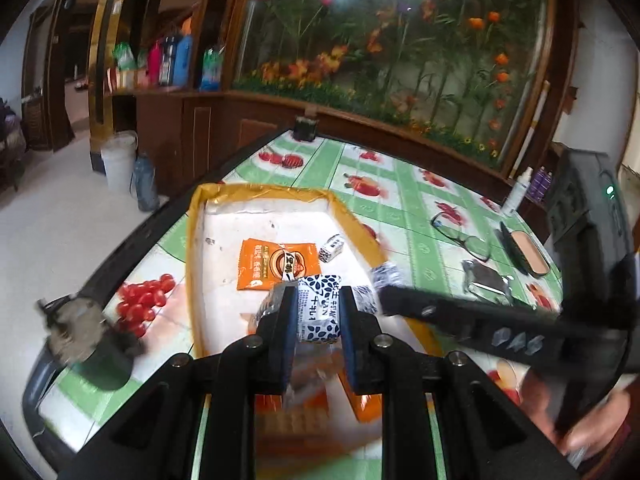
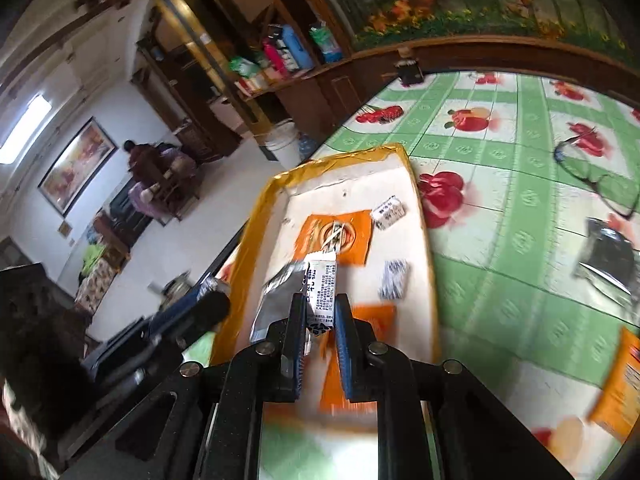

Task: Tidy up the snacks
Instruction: 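Release the candies into the tray with both grippers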

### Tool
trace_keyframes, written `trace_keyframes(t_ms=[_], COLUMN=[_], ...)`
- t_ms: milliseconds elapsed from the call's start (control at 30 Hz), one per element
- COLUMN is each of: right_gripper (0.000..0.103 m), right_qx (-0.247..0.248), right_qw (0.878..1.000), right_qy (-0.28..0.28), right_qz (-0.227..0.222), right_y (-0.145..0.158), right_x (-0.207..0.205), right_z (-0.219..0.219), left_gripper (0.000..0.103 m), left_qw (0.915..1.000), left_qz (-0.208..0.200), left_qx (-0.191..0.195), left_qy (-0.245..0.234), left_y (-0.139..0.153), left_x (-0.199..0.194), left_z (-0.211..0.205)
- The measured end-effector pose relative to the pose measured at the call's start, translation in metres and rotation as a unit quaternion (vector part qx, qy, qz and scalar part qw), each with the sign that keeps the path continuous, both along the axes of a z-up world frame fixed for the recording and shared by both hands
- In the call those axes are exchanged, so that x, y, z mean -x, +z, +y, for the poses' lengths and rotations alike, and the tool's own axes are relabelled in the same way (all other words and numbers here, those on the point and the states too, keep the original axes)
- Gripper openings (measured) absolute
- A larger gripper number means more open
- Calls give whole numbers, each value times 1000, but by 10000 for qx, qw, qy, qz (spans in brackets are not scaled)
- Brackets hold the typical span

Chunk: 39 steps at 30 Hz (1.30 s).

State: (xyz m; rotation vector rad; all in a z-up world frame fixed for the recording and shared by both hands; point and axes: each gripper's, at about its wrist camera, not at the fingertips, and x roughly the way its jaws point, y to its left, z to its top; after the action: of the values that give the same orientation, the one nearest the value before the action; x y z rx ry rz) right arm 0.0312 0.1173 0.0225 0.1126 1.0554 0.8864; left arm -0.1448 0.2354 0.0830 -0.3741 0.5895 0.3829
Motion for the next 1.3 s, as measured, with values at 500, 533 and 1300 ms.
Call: trace_keyframes(t_ms=[500,533,1300], right_gripper=[16,16,23], right_qx=[451,438,-43], right_qw=[9983,9983,9991], right_qy=[-99,-111,-378], right_qz=[365,377,167], right_y=[-51,-52,-19], right_x=[-26,-27,-28], right_z=[28,27,-11], left_gripper=[19,20,62], left_qw=[9969,9970,9996], left_qz=[444,450,-24], left_qx=[412,386,-46], left_qy=[502,501,292], left_y=[-38,-37,-16], left_x=[-25,-25,6], left_z=[39,38,-29])
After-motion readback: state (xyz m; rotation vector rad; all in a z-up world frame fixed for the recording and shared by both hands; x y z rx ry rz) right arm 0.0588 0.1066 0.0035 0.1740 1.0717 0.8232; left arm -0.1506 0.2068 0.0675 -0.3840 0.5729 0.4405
